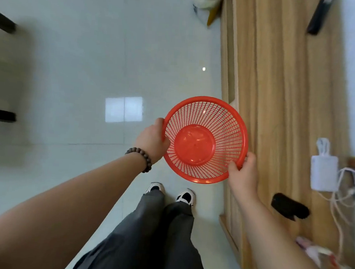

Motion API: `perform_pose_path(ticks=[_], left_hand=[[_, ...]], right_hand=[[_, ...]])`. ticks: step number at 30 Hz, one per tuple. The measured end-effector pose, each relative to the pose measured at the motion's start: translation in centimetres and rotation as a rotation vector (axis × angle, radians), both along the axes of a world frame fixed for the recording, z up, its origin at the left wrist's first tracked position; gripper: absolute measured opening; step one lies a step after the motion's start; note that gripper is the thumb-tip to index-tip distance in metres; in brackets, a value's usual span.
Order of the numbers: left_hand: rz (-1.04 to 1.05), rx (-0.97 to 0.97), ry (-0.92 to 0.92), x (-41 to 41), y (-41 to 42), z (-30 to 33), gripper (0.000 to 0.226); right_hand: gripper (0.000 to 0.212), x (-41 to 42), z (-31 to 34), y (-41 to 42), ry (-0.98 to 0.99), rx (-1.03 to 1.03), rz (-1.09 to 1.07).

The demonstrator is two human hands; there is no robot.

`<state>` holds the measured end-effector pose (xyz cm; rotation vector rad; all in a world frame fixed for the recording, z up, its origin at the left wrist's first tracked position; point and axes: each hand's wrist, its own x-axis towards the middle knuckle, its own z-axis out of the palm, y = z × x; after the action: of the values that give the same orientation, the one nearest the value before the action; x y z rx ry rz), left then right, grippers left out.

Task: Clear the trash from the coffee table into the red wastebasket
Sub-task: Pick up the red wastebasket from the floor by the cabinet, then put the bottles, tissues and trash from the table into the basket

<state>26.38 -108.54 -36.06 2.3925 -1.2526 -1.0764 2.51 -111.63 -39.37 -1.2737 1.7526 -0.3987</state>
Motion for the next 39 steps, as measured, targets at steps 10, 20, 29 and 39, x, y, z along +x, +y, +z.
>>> perform_pose_path(ticks=[10, 20, 29, 39], left_hand=[[0.105, -0.203, -0.135, 3.7, 7.7, 21.9, 0.023], [0.5, -0.364, -0.223, 4.5, 22.6, 25.5, 0.022], [0.87, -0.325, -0.365, 3.6, 36.8, 27.1, 0.026], [1.206, -0.304, -0.44, 8.5, 49.2, 27.5, 0.011]], right_hand=[[0.03, 3.1, 21.3, 2.3, -0.076, -0.137, 0.317], [0.026, 9.7, 26.4, 6.1, -0.087, -0.314, 0.795], [0.031, 18.2, 27.0, 14.3, -0.165, -0.271, 1.176], [0.034, 32.1, 28.0, 24.9, -0.192, -0.287, 1.489]])
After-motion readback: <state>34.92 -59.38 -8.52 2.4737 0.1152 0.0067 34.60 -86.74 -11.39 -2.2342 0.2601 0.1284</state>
